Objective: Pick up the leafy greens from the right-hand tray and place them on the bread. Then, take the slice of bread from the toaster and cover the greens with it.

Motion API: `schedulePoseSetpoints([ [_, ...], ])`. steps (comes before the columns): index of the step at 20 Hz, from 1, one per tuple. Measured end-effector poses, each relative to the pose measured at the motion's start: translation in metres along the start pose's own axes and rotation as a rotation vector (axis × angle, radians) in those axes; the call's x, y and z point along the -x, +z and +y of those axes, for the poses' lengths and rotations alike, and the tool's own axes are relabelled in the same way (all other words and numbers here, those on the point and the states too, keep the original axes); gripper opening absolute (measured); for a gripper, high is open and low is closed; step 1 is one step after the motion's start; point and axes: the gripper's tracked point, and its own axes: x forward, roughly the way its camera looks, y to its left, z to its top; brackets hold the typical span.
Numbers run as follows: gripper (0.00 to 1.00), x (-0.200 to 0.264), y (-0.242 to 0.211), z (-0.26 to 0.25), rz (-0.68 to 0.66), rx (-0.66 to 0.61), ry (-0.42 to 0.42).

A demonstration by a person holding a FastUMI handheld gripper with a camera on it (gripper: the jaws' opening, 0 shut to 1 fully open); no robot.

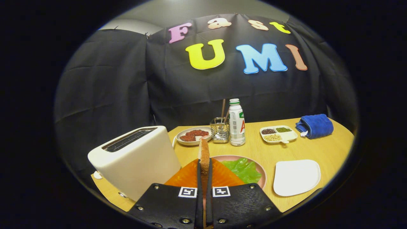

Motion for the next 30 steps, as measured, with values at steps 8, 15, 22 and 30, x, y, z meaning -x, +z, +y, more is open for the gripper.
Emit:
schedulePoseSetpoints([
  [8, 0.22, -0.008, -0.006, -0.029, 0.040, 0.085, -0.051],
  [15, 0.26, -0.012, -0.011, -0.039, 0.068, 0.084, -0.061],
  [22, 0.37, -0.016, -0.018, -0.059, 0.100, 0.129, -0.090],
  [30, 0.37, 0.016, 0.017, -0.091, -0.032, 0.112, -0.082],
])
